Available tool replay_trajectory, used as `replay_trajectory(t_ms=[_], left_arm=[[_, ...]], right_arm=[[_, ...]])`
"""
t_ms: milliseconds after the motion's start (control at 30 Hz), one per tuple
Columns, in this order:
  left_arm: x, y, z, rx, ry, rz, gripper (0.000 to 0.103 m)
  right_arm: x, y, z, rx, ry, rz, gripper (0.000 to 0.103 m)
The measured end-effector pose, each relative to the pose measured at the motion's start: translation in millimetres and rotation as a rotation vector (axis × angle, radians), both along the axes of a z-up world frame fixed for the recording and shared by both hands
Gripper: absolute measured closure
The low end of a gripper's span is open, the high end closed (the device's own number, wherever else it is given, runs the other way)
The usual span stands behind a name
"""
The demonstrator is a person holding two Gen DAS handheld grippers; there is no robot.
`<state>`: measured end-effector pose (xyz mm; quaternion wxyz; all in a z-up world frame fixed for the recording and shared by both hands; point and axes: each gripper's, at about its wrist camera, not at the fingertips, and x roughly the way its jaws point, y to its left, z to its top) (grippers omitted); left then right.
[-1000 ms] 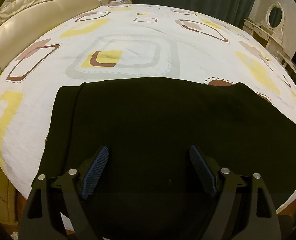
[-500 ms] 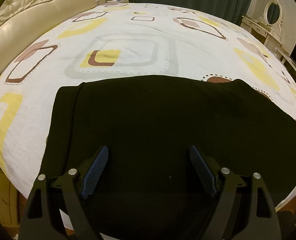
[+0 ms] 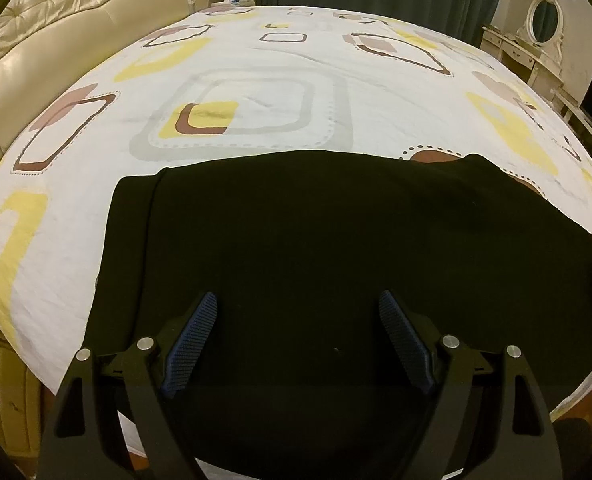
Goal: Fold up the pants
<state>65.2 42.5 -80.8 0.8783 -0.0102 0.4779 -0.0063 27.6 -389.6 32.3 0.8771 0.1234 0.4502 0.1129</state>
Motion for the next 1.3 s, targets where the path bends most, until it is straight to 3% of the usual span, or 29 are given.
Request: replay_trajectory(t_ms=[200,500,967,1300], left_arm=[[-0.9,-1.4,-1.1,0.011,-0.008,-0.001,0.021],[-1.8,-2.7,-1.8,0.015,-0.011,0.001,0.021],[-1.7,-3.2,-2.0,0.017,-0.012,0.004,0.021],[-1.5,-2.8,-1.6,0.019,-0.014,0.004,0.021]], right_arm=[[6.5,40.9,-38.6,-0.004,0.045,0.034,0.087],[7.6,61.1,-79.7,-0.005,0.089,0.011,0.087],[3.4,89.7,-103.8,-0.078,0.107,0.023,0.085],[1.8,97.6,-111.8,-0.052,0.115,0.025,0.079]])
